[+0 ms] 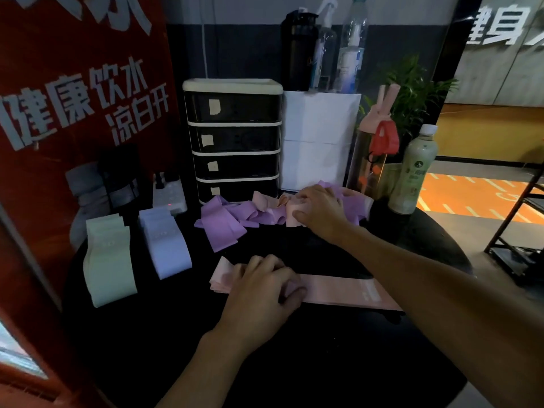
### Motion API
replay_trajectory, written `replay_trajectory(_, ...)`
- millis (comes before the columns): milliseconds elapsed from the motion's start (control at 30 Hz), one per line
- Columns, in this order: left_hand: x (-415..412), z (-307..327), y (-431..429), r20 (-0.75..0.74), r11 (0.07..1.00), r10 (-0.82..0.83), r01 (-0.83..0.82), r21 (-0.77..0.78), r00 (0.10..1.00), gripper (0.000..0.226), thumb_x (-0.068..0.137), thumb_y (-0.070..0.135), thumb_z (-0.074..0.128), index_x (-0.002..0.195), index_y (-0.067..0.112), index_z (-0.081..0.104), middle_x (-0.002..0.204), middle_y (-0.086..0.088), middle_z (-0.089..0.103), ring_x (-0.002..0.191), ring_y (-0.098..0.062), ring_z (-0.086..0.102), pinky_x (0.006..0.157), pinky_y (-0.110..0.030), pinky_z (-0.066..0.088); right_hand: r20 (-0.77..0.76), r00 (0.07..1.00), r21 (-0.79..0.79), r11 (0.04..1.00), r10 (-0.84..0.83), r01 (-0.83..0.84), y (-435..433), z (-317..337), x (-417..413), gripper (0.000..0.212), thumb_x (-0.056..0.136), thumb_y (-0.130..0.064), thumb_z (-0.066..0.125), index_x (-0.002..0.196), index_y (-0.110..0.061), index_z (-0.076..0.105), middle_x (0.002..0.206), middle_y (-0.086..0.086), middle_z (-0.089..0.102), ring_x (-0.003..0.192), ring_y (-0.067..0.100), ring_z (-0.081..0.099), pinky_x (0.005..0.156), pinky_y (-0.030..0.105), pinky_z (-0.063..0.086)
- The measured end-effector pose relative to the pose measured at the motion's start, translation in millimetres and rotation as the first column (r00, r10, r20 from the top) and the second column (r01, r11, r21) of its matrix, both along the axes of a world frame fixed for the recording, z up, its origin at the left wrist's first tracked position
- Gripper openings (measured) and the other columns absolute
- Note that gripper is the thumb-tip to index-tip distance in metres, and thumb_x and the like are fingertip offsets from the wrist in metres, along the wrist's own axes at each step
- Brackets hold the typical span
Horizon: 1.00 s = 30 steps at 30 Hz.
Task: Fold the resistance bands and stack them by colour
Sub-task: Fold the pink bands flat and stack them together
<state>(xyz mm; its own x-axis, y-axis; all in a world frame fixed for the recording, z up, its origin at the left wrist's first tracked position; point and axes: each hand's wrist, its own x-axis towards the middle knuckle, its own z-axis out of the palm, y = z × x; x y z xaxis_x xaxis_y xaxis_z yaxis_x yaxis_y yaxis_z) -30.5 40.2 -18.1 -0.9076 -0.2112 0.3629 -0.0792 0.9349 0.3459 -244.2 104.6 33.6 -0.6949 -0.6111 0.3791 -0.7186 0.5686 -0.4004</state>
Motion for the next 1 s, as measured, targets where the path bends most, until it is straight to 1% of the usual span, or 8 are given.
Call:
replay_trajectory(100,0,0,0,-0.007,1.000,-0.002,0.002,0.004,1.000,0.033,0.093,0.061,0.045,0.111,0.038,0.060,0.108,0.019,0.046,0.108,-0.007,0.039,0.096,-0.034,0.032,0.012,1.000,0.091,0.996,-0.017,0.016,-10,-4,-10,0.043,0.084,-0.029,0.063,0.126,-0.029,0.057,0.127,-0.002,0.057,0.120,0.024,0.038,0.096,0.041,0.031)
replay_trajectory(200,0,-1,0,-0.009,1.000,0.002,-0.002,-0.004,1.000,0.035,0.092,0.062,0.044,0.110,0.036,0.061,0.110,0.018,0.047,0.110,-0.009,0.040,0.095,-0.035,0.032,-0.009,1.000,0.121,0.992,-0.025,0.026,-13,-6,-12,0.037,0.086,-0.026,0.059,0.123,-0.029,0.061,0.121,0.000,0.061,0.116,0.025,0.040,0.097,0.042,0.032)
replay_trajectory(333,-1,-1,0,-0.016,1.000,0.013,-0.013,-0.010,1.000,0.035,0.091,0.062,0.045,0.110,0.037,0.061,0.109,0.018,0.046,0.110,-0.009,0.040,0.093,-0.033,0.030,-0.028,0.999,0.014,1.000,-0.026,0.027,-11,-1,-2,0.025,0.082,-0.014,0.055,0.095,-0.023,0.074,0.098,0.003,0.070,0.100,0.025,0.053,0.090,0.041,0.042)
replay_trajectory(467,0,-1,0,-0.040,1.000,0.013,-0.013,0.000,0.999,0.033,0.091,0.060,0.049,0.108,0.036,0.063,0.110,0.017,0.048,0.109,-0.009,0.041,0.090,-0.031,0.026,-0.029,0.999,-0.121,0.992,0.035,-0.039,7,6,9,0.019,0.079,-0.008,0.057,0.068,-0.020,0.069,0.073,-0.006,0.065,0.077,0.019,0.059,0.072,0.034,0.046)
replay_trajectory(600,0,1,1,-0.046,0.999,0.023,-0.022,0.026,0.999,0.031,0.091,0.059,0.051,0.105,0.035,0.064,0.108,0.017,0.049,0.108,-0.009,0.043,0.092,-0.033,0.030,0.029,0.985,-0.175,0.971,0.167,-0.160,33,9,24,0.017,0.083,-0.008,0.065,0.077,-0.022,0.071,0.079,-0.007,0.069,0.076,0.012,0.062,0.073,0.036,0.051)
replay_trajectory(733,2,6,0,-0.101,0.993,0.034,-0.022,0.115,0.994,0.026,0.092,0.050,0.056,0.110,0.033,0.062,0.109,0.016,0.050,0.109,-0.009,0.045,0.095,-0.036,0.036,0.132,0.946,-0.197,0.943,0.297,-0.269,62,13,45,0.016,0.084,-0.005,0.067,0.079,-0.021,0.070,0.078,-0.012,0.067,0.073,-0.002,0.058,0.071,0.016,0.045)
replay_trajectory(867,2,8,-1,-0.094,0.986,0.058,-0.042,0.163,0.994,0.025,0.093,0.046,0.058,0.113,0.031,0.060,0.110,0.015,0.053,0.108,-0.010,0.047,0.095,-0.038,0.039,0.265,0.906,-0.099,0.944,0.330,-0.315,84,11,54,0.010,0.085,-0.005,0.070,0.084,-0.015,0.073,0.080,-0.012,0.067,0.072,-0.009,0.057,0.071,0.006,0.042)
replay_trajectory(1000,1,7,-2,-0.102,0.981,0.047,-0.026,0.192,0.994,0.024,0.092,0.044,0.060,0.111,0.030,0.061,0.108,0.015,0.054,0.106,-0.011,0.048,0.094,-0.041,0.043,0.239,0.914,-0.139,0.944,0.327,-0.301,89,6,51,0.013,0.086,-0.014,0.071,0.098,-0.015,0.074,0.091,-0.006,0.070,0.082,0.001,0.062,0.073,0.011,0.047)
